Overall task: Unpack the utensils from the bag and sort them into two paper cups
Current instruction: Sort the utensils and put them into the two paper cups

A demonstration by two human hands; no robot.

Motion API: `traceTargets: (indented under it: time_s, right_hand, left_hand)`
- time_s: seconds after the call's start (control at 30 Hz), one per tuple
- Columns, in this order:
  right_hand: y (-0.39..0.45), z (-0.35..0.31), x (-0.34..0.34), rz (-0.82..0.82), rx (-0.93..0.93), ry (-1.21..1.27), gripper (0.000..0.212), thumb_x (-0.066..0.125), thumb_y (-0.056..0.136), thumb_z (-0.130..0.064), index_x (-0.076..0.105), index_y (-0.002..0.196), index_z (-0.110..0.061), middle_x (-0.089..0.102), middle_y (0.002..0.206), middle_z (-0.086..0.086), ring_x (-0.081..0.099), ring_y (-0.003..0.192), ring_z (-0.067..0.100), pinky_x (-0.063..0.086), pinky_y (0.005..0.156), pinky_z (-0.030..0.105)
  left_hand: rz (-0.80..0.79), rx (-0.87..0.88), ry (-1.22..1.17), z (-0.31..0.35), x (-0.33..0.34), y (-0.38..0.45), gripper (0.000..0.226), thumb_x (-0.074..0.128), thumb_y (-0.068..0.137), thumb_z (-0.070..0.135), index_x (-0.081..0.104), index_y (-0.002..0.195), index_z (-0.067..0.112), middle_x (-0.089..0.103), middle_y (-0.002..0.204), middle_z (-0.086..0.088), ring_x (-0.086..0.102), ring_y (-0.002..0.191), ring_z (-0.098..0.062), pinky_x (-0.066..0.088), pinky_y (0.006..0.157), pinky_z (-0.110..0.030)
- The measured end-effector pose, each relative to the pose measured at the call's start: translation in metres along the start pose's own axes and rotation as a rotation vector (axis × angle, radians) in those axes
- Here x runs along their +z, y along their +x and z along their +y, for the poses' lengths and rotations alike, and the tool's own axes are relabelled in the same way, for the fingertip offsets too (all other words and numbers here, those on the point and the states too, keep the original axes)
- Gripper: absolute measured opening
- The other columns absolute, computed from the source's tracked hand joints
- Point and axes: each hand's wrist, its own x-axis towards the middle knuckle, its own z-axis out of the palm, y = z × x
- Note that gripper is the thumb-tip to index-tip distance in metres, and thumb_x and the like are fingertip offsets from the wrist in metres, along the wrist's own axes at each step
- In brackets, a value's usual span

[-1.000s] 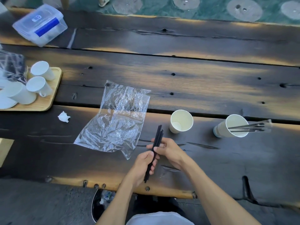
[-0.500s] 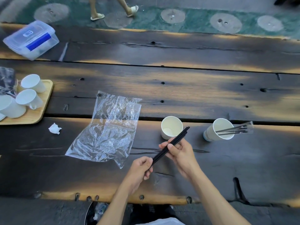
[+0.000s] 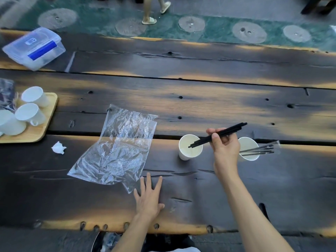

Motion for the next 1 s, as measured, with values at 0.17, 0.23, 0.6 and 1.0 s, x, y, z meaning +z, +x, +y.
traceTargets:
  time_s: [0.17, 0.23, 0.6, 1.0]
  right_hand:
    - [0.006, 0.029, 0.014, -0.044, 0.05, -0.155, 0.019, 0.055, 0.093, 0.003, 0.062, 0.098, -0.013, 0.073, 0.107, 0.01, 0.069, 0.103, 0.016, 0.051, 0.092, 0.028]
    - [0.008, 0.037, 0.018, -0.063, 0.076, -0.19, 0.018, 0.054, 0.092, 0.005, 0.062, 0.101, -0.009, 0.072, 0.109, 0.012, 0.068, 0.103, 0.016, 0.05, 0.091, 0.025]
    - [0.013, 0.037, 0.001, -0.023, 0.081, -0.178, 0.032, 0.057, 0.094, -0.002, 0.057, 0.125, -0.006, 0.064, 0.123, 0.005, 0.06, 0.112, 0.008, 0.047, 0.097, 0.019]
    - [-0.111, 0.118, 0.033, -0.024, 0.882, -0.231, 0.015, 0.05, 0.097, -0.014, 0.061, 0.104, -0.007, 0.069, 0.114, 0.019, 0.067, 0.083, 0.027, 0.05, 0.075, 0.035]
  left_hand:
    - [-0.014, -0.012, 0.03, -0.001, 0.003, 0.002, 0.105, 0.071, 0.085, 0.036, -0.008, 0.154, 0.041, -0.026, 0.163, -0.009, -0.021, 0.15, -0.034, 0.008, 0.118, -0.062]
    - [-0.015, -0.012, 0.027, -0.002, 0.002, 0.002, 0.105, 0.071, 0.085, 0.037, -0.008, 0.154, 0.042, -0.026, 0.163, -0.008, -0.021, 0.15, -0.033, 0.007, 0.119, -0.061]
    - [0.113, 0.051, -0.134, -0.012, 0.004, -0.005, 0.071, 0.06, 0.093, 0.028, 0.023, 0.153, 0.028, 0.001, 0.166, -0.008, -0.002, 0.154, -0.025, 0.018, 0.12, -0.04]
    - [0.522, -0.668, -1.522, -0.116, -0.021, -0.025, 0.019, 0.063, 0.092, 0.014, 0.059, 0.11, 0.011, 0.067, 0.102, -0.009, 0.065, 0.088, -0.021, 0.057, 0.084, -0.041]
